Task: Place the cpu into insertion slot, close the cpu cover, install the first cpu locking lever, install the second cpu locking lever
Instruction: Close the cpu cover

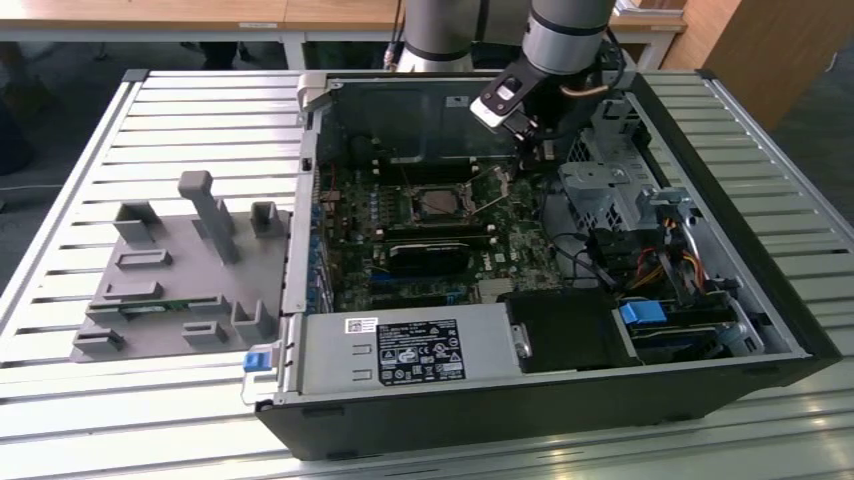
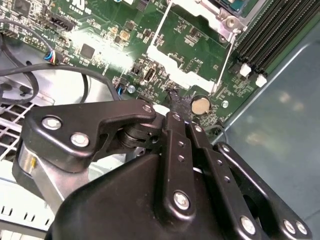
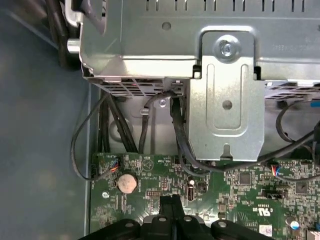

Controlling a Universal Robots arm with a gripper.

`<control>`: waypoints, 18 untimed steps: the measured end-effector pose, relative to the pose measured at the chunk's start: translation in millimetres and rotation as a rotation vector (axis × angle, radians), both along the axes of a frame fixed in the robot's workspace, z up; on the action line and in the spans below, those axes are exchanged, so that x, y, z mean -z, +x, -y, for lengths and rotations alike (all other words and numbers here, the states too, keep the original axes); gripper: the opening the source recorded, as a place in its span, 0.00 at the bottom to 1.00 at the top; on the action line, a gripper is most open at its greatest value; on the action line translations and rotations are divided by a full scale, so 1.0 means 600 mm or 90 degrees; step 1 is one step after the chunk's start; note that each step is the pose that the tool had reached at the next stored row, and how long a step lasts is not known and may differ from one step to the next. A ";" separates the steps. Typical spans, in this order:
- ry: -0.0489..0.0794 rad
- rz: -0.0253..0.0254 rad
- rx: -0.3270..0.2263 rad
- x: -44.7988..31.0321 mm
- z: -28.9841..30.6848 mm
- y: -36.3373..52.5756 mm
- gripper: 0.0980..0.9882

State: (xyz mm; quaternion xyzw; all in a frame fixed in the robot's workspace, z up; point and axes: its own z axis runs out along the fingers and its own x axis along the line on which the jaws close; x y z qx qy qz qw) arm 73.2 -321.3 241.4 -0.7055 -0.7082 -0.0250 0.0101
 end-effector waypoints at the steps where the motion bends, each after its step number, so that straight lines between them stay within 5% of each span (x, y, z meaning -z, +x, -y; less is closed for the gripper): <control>1: 0.000 -0.0005 0.000 0.002 -0.0003 0.000 0.01; 7: 0.000 -0.0020 0.000 0.013 -0.0013 -0.001 0.01; 18: 0.000 -0.0020 0.000 0.014 -0.0012 -0.035 0.01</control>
